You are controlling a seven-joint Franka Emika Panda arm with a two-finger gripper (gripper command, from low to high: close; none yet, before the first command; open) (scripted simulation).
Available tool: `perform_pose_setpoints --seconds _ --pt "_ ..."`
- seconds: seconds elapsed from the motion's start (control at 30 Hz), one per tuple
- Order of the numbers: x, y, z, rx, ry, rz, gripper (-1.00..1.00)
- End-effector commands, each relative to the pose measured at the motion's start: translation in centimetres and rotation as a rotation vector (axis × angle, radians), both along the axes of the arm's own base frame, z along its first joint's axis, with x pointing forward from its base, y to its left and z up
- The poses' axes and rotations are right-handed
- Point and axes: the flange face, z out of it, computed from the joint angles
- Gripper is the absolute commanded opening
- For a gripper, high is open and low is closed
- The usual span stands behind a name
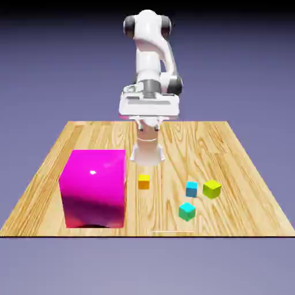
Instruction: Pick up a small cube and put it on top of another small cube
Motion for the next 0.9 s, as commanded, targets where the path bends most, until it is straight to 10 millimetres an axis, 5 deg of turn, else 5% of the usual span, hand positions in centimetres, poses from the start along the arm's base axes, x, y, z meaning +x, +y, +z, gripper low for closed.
perform_pose_setpoints --seconds 0.0,0.43,0.87 --pt "0.8 -0.1 -0.8 0.019 0.046 -0.023 0.00" --pt "9.0 0.5 -13.1 0.292 0.652 -0.324 0.00" --pt "12.1 3.9 -27.0 0.591 1.297 -0.585 0.00"
